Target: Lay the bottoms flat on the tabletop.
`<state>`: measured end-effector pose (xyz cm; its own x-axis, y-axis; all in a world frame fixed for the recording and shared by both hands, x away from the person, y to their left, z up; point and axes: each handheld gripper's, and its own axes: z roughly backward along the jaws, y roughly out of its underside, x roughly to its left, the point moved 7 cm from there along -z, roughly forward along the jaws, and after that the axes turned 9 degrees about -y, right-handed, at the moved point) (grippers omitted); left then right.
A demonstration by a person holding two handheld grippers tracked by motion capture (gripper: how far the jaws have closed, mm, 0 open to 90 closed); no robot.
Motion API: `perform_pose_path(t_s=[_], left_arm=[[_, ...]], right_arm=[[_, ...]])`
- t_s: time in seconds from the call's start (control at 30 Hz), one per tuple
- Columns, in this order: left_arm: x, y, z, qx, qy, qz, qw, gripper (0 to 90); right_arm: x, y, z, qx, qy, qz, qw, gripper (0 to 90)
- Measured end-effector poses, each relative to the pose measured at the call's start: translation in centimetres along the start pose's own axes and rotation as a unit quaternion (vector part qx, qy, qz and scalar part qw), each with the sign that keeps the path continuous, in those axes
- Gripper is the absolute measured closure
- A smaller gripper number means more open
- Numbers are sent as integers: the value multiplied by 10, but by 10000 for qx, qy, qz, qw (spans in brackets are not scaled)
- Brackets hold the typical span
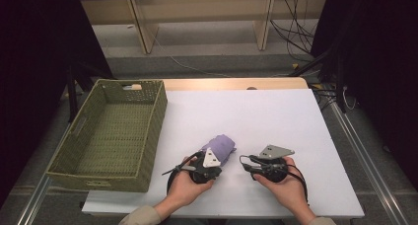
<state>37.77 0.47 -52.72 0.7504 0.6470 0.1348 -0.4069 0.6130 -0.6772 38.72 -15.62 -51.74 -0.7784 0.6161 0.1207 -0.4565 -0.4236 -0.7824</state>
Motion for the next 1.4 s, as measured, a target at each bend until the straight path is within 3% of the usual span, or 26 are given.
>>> perform_pose_path(t_s=[0.17, 0.43, 0.73, 0.9, 1.07, 1.17, 1.27, 1.33, 1.4], left_arm=[[5, -3, -6, 10, -133, 7, 9999, 888], [19, -10, -1, -163, -310, 136, 9993, 888], [40, -19, 6, -381, -499, 390, 9973, 882], [56, -23, 9, -529, -677, 636, 9943, 877], [72, -22, 10, -626, -905, 828, 9905, 850], [78, -20, 10, -674, -1028, 904, 9883, 815], [84, -19, 12, -715, -1156, 982, 9858, 776], [87, -18, 13, -723, -1216, 1024, 9846, 741], [89, -18, 13, -729, -1233, 1066, 9839, 715]], right_arm=[[-5, -8, -12, -7, 32, -54, 10000, 583], [-2, -18, -29, 107, -52, -9, 9999, 543], [2, -32, -52, 174, -158, -17, 9997, 398], [5, -38, -71, 272, -183, -26, 9995, 298], [7, -44, -87, 344, -101, 63, 9993, 258], [9, -45, -96, 451, -73, 110, 9989, 276], [12, -44, -102, 579, -18, 197, 9981, 363], [14, -46, -104, 596, -48, 185, 9980, 444], [15, -47, -103, 658, -37, 233, 9976, 589]])
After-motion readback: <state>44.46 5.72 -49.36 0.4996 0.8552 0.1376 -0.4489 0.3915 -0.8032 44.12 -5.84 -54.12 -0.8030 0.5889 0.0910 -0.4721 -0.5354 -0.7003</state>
